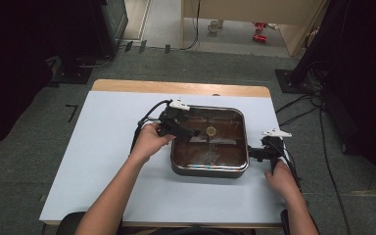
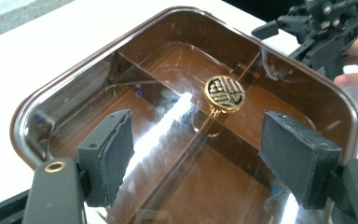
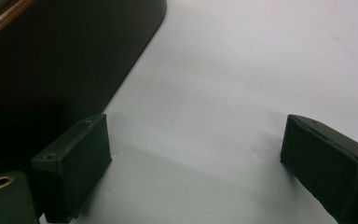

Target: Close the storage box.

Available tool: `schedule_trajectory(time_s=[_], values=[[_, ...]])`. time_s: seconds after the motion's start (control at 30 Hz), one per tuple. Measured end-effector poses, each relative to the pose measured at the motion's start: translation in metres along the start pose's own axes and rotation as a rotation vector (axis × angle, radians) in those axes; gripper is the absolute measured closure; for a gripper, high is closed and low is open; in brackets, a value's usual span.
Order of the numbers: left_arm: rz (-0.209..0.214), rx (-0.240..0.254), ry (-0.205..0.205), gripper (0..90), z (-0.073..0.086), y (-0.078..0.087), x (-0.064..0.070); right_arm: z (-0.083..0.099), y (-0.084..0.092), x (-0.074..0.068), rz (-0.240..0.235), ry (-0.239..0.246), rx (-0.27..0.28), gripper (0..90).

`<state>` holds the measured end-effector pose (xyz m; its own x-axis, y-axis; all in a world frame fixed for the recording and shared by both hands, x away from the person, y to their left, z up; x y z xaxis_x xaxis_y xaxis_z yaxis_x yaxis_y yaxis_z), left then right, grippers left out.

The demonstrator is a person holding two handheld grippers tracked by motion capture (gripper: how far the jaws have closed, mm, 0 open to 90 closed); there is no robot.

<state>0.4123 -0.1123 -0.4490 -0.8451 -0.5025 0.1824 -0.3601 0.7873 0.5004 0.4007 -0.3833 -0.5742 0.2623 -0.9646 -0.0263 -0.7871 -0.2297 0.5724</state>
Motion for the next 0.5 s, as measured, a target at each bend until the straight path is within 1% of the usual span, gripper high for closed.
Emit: schedule_trajectory(time_s=[0.03,0.07,0.1,0.13,0.2,0.23,0.33,0.4,0.5], values=[[0.007,0.014,0.022,23.6,0.0,0.004,0.001,0.0,0.0,0.0,0.0,0.0,-0.001,7.7],[0.006,0.03,0.036,22.5,0.0,0.008,0.001,0.0,0.0,0.0,0.0,0.0,-0.001,7.7],[-0.003,0.045,0.036,22.7,0.001,0.012,0.001,0.0,0.0,0.0,0.0,0.0,-0.002,7.7],[-0.015,0.052,0.027,22.7,0.002,0.015,0.0,0.0,0.0,0.0,0.0,0.003,-0.001,7.7],[-0.05,0.045,0.0,22.6,0.008,0.021,-0.002,0.0,0.0,0.0,0.0,0.001,0.0,7.7],[-0.062,0.039,-0.005,22.6,0.01,0.025,-0.003,0.0,0.0,0.0,0.0,0.0,-0.001,7.7],[-0.071,0.045,0.012,22.6,0.018,0.035,-0.006,0.0,0.0,0.0,0.0,-0.001,0.0,7.7],[-0.085,0.049,0.015,22.6,0.023,0.041,-0.009,0.0,0.0,0.0,0.0,-0.002,0.0,7.7],[-0.11,0.053,0.034,22.6,0.03,0.05,-0.015,0.0,0.0,0.0,0.0,-0.003,0.0,7.7]])
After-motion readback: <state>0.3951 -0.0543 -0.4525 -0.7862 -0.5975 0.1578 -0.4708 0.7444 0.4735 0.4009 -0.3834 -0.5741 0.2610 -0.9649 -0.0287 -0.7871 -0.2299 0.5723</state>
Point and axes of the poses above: each handheld gripper's, and its own axes: y roughly backward along the jaws, z roughly out of its underside, x roughly to its right, the point moved 10 cm from there along -y, roughly forward along the jaws, and after that the axes turned 9 degrees about x, right-handed, at the moved point
